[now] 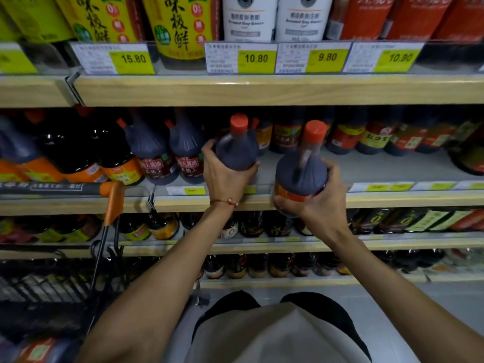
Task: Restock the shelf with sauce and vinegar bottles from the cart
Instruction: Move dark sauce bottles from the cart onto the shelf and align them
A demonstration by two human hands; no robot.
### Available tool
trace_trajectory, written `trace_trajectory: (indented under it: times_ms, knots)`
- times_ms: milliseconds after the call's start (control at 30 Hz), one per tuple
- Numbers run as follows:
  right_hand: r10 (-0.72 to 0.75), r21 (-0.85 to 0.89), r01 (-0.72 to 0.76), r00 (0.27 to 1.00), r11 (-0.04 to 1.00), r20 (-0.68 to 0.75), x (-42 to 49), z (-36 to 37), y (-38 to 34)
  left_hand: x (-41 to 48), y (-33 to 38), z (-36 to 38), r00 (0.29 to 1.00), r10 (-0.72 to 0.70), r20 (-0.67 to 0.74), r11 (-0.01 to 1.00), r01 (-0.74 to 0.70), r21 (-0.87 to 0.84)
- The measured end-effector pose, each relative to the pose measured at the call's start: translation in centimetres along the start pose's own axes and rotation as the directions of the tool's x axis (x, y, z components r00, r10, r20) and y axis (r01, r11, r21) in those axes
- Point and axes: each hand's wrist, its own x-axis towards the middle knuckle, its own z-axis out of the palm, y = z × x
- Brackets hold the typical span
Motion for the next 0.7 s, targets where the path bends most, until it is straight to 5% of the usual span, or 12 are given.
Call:
trace_trajectory:
  times_ms: [300,700]
  knots:
    - [-0.008,0.002,0.008,0.999,1.000,0.034,-0.1,1.6,1.3,1.6,-2.0,1.9,0.992,-0.116,-0.045,0.991,0.119,0.067]
    - [0.107,0.060,-0.111,0.992,0.992,0.068,-0.7,1.2,-1.3,0.4,-1.1,-0.5,0.969,-0.222,0.108,0.969,0.208,0.132]
